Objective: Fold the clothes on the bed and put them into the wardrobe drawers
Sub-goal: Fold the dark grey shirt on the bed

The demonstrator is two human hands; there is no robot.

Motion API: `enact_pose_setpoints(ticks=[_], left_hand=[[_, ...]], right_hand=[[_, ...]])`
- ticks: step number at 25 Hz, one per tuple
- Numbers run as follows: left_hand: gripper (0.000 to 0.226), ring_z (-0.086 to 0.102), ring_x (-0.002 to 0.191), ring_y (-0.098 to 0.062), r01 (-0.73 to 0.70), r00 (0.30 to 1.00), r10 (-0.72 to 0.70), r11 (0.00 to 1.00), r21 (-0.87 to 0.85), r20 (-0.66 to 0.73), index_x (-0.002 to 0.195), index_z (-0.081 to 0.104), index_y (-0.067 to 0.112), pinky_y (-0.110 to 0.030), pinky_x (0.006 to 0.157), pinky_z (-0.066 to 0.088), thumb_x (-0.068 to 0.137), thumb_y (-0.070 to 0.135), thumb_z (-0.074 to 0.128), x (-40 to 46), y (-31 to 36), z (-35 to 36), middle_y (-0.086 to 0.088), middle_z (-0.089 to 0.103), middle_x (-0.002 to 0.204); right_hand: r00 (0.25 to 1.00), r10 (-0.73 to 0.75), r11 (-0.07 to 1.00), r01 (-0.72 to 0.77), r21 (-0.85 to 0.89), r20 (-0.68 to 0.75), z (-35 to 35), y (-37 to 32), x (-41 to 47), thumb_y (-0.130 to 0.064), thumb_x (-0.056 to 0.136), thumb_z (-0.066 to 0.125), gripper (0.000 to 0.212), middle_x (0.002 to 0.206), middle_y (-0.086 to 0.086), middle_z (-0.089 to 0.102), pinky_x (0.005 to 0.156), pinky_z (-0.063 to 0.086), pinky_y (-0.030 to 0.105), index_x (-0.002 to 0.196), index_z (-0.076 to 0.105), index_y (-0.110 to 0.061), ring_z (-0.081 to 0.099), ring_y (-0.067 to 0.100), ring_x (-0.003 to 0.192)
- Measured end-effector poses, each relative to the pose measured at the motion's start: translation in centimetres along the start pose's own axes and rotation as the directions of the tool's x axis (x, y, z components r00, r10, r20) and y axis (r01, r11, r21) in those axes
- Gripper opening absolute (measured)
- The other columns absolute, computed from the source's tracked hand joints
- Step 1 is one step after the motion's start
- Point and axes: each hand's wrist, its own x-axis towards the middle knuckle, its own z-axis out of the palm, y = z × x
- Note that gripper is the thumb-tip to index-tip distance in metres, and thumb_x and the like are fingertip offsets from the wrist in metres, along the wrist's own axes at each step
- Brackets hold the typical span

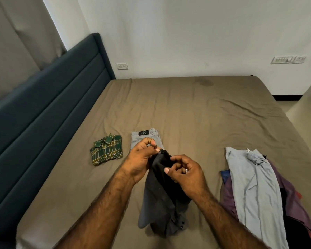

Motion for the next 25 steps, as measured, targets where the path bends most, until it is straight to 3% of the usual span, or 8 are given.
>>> enact_pose_setpoints(ticks=[3, 6, 9, 12, 15, 17, 21, 25], left_hand=[[0.029, 0.057, 0.066, -0.015, -0.031, 0.999, 0.036, 0.991, 0.134, -0.034, 0.092, 0.053, 0.016, -0.022, 0.056, 0.048, 0.095, -0.013, 0.056, 0.0, 0.8, 0.7, -0.005, 0.059, 0.073], [0.033, 0.057, 0.065, -0.023, -0.025, 0.957, 0.112, 0.950, 0.312, -0.267, 0.089, 0.050, 0.017, -0.036, 0.059, 0.052, 0.087, -0.012, 0.066, 1.0, 0.7, 2.4, -0.012, 0.058, 0.072], [0.028, 0.066, 0.074, -0.032, 0.036, 0.904, 0.021, 0.992, 0.124, -0.427, 0.080, 0.055, 0.013, -0.048, 0.073, 0.055, 0.079, -0.011, 0.070, 1.6, 0.4, 4.2, -0.021, 0.066, 0.083], [0.022, 0.069, 0.067, -0.028, 0.083, 0.910, -0.077, 0.997, -0.002, -0.407, 0.093, 0.065, 0.005, -0.038, 0.066, 0.052, 0.076, -0.009, 0.072, 2.0, -0.1, 5.4, -0.017, 0.071, 0.076], [0.023, 0.064, 0.056, -0.019, 0.027, 0.925, -0.019, 0.999, 0.016, -0.380, 0.094, 0.060, 0.006, -0.026, 0.050, 0.050, 0.080, -0.009, 0.071, 2.4, -0.2, 5.7, -0.016, 0.067, 0.075], [0.023, 0.066, 0.059, -0.015, -0.005, 0.955, 0.024, 0.998, 0.063, -0.295, 0.093, 0.057, 0.008, -0.023, 0.049, 0.051, 0.086, -0.011, 0.069, 2.7, -0.7, 4.8, -0.016, 0.068, 0.081], [0.025, 0.072, 0.081, -0.018, -0.069, 0.996, 0.084, 0.909, 0.412, -0.018, 0.097, 0.067, 0.008, -0.029, 0.074, 0.060, 0.086, -0.013, 0.073, 3.3, -5.1, 1.9, -0.009, 0.075, 0.090], [0.029, 0.072, 0.082, -0.010, -0.086, 0.985, 0.166, 0.722, 0.687, -0.051, 0.095, 0.073, 0.026, -0.031, 0.075, 0.060, 0.069, 0.037, 0.082, 3.0, -9.4, 2.7, 0.010, 0.076, 0.089]], right_hand=[[0.998, -0.033, 0.999, 0.034, 0.005, -0.057, 0.2, -0.4, -0.1, -0.012, 0.087, 0.084, 0.019, 0.075, 0.001, 0.072, 0.064, 0.062, 0.034, 0.095, 0.075, -0.027, 0.070, 0.018, 0.065], [0.995, -0.094, 0.992, 0.091, -0.082, -0.039, 0.5, -1.6, -0.6, -0.028, 0.080, 0.091, 0.027, 0.089, -0.010, 0.076, 0.073, 0.061, 0.021, 0.098, 0.071, -0.030, 0.074, 0.005, 0.082], [0.955, -0.183, 0.933, 0.093, -0.349, -0.235, 0.3, -2.0, -0.7, -0.054, 0.074, 0.089, 0.040, 0.093, -0.017, 0.068, 0.070, 0.055, 0.015, 0.097, 0.063, -0.034, 0.066, -0.001, 0.085], [0.920, -0.330, 0.859, 0.200, -0.471, -0.210, 0.4, -1.9, -0.4, -0.045, 0.081, 0.083, 0.025, 0.089, -0.017, 0.063, 0.068, 0.055, 0.021, 0.090, 0.068, -0.027, 0.061, 0.001, 0.080], [0.945, -0.268, 0.882, 0.162, -0.443, -0.187, -0.5, -2.0, 0.4, -0.040, 0.093, 0.075, 0.015, 0.079, -0.015, 0.070, 0.066, 0.061, 0.038, 0.089, 0.075, -0.026, 0.066, 0.004, 0.071], [0.965, -0.213, 0.913, 0.141, -0.383, -0.154, -1.6, -2.2, 1.1, -0.036, 0.096, 0.073, 0.009, 0.082, -0.016, 0.074, 0.072, 0.062, 0.037, 0.095, 0.077, -0.029, 0.070, 0.003, 0.076], [0.977, -0.204, 0.945, 0.180, -0.273, -0.064, -3.6, -3.5, 2.7, -0.015, 0.102, 0.065, 0.022, 0.084, -0.014, 0.074, 0.075, 0.056, 0.027, 0.087, 0.073, -0.029, 0.069, 0.004, 0.081], [0.981, -0.186, 0.956, 0.166, -0.243, -0.062, -3.6, -4.1, 2.5, -0.019, 0.106, 0.058, 0.026, 0.078, -0.003, 0.069, 0.072, 0.055, 0.038, 0.081, 0.065, -0.023, 0.064, 0.014, 0.074]])
